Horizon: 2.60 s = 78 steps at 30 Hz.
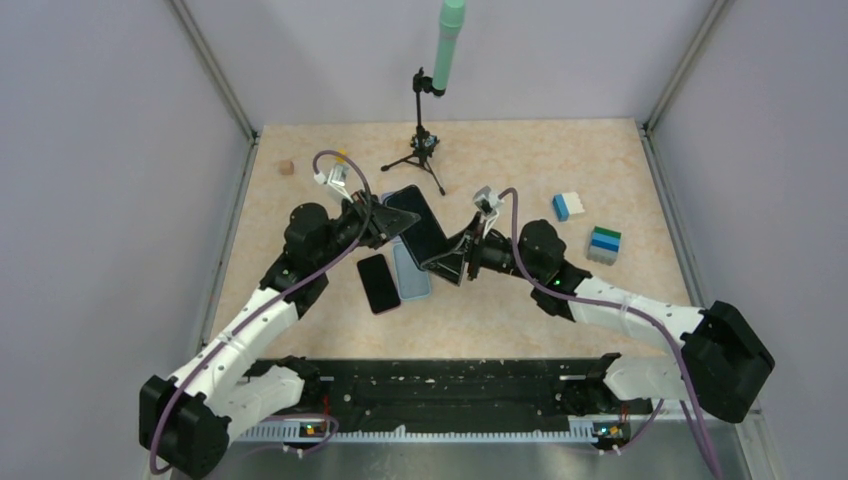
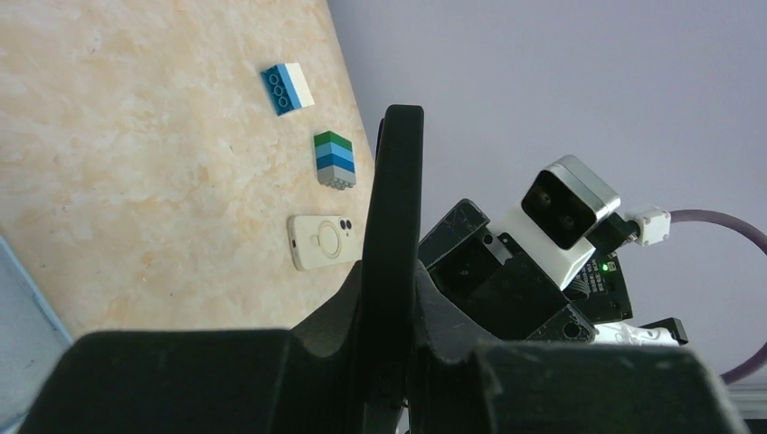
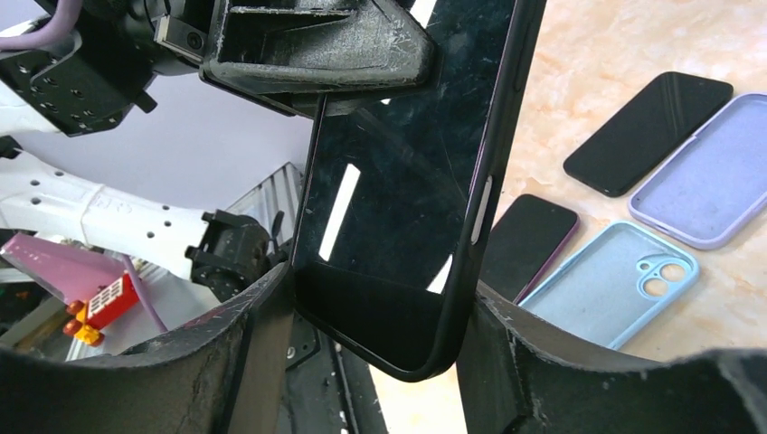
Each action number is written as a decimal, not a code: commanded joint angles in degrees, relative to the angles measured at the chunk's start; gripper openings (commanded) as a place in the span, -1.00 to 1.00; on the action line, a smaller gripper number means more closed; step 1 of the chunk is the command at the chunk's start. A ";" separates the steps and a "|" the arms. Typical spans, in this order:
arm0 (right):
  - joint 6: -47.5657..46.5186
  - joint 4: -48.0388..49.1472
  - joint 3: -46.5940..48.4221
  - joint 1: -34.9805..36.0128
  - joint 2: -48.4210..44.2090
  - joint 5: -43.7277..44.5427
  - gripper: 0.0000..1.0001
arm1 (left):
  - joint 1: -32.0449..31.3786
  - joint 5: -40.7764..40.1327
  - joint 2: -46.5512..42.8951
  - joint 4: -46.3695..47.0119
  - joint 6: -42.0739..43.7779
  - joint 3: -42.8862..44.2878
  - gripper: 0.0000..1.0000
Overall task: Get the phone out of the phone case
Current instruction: Remove the phone case from the phone.
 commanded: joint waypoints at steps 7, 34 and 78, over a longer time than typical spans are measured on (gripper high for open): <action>-11.22 -7.02 3.70 3.88 3.28 -0.95 0.30 | -0.30 -1.01 0.05 4.29 -5.28 4.49 -1.00; -17.77 -19.63 6.97 7.72 7.12 18.62 0.47 | -0.26 -1.39 -0.57 3.84 -4.49 4.57 -1.00; -22.11 -23.32 1.21 7.73 3.11 25.11 0.53 | -0.26 -4.49 -0.50 0.84 -1.90 6.16 -1.00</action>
